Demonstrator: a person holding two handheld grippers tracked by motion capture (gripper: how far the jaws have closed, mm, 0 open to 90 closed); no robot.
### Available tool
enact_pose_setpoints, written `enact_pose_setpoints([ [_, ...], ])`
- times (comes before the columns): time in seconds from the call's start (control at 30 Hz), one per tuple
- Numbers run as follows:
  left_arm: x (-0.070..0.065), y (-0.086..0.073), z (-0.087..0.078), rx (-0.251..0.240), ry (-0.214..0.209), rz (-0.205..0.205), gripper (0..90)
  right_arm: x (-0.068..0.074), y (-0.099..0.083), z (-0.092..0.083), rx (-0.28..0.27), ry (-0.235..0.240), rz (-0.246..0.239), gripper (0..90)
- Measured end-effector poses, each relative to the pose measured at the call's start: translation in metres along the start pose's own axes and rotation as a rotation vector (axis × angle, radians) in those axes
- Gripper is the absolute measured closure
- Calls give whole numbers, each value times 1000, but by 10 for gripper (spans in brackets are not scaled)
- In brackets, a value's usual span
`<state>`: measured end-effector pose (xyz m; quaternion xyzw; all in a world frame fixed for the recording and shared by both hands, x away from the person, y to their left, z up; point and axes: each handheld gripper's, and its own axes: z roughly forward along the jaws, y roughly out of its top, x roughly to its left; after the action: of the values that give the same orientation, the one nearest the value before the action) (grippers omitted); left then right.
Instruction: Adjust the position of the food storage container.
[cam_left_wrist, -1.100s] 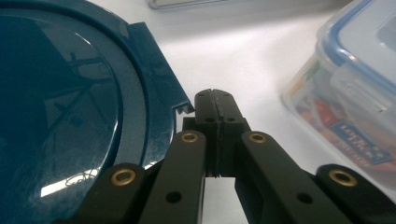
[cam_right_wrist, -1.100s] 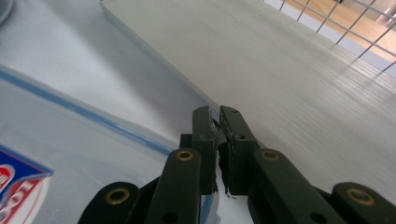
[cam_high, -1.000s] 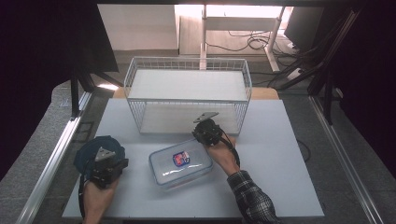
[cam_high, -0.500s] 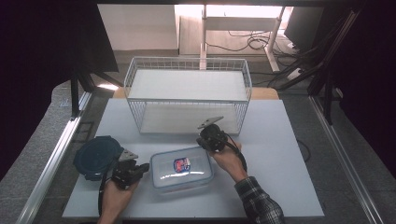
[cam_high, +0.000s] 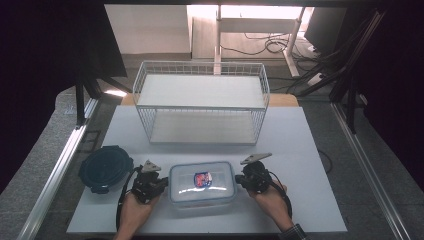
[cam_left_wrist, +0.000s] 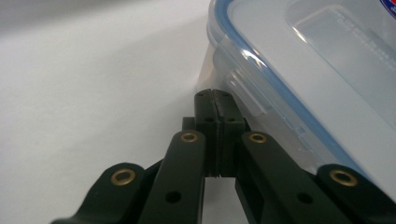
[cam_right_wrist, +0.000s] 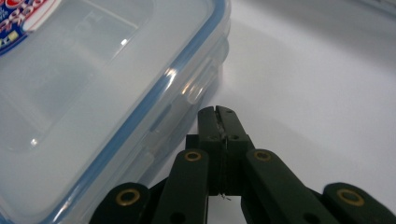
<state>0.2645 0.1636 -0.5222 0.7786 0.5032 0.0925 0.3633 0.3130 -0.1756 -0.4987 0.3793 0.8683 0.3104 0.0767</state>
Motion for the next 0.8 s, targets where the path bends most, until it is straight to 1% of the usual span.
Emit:
enact_pose_setpoints([
  [0.07,1,1,1,-2,-15,-5,899,3,-7,-5,-3,1,10,890],
  [0.1,1,1,1,-2,-15,-5,900,3,-7,-5,-3,1,10,890],
  [0.13,-1,3,2,-3,-16,-4,900,6,-11,-8,-4,-8,8,890],
  [0.23,-3,3,4,-4,-20,2,899,9,-15,-12,0,-32,-5,889],
  [0.3,-5,3,4,-3,-31,6,899,8,-17,-11,-6,-37,-5,889],
  [0.33,-7,3,5,-4,-23,11,900,7,-17,-10,-6,-35,-3,889],
  [0.37,-8,3,5,-2,-19,19,900,6,-17,-9,-15,-31,9,889],
  [0.4,-7,3,4,-1,-23,13,899,5,-17,-9,-15,-28,14,889],
  [0.43,-7,3,4,-1,-23,13,900,5,-16,-9,-13,-30,10,889],
  [0.5,-6,2,4,5,-39,9,899,7,-17,-9,-13,-39,5,888],
  [0.53,-6,2,3,3,-40,10,898,6,-17,-10,-12,-35,6,883],
  [0.6,-5,0,-2,-1,-24,19,895,4,-18,-12,-30,-38,4,858],
  [0.63,-5,0,-2,-1,-24,19,854,4,-19,-14,-34,-51,3,841],
  [0.67,-3,-3,-8,-10,7,32,808,2,-21,-19,-49,-71,-4,825],
  [0.7,-2,-5,-12,-14,11,41,754,0,-22,-22,-61,-73,-3,817],
  [0.73,-1,-8,-16,-18,3,52,691,-2,-24,-27,-81,-70,-1,798],
  [0.77,-1,-8,-16,-18,3,52,619,-2,-24,-27,-81,-70,-1,798],
  [0.8,0,-14,-22,-24,-5,78,544,-5,-28,-38,-135,-63,13,722],
])
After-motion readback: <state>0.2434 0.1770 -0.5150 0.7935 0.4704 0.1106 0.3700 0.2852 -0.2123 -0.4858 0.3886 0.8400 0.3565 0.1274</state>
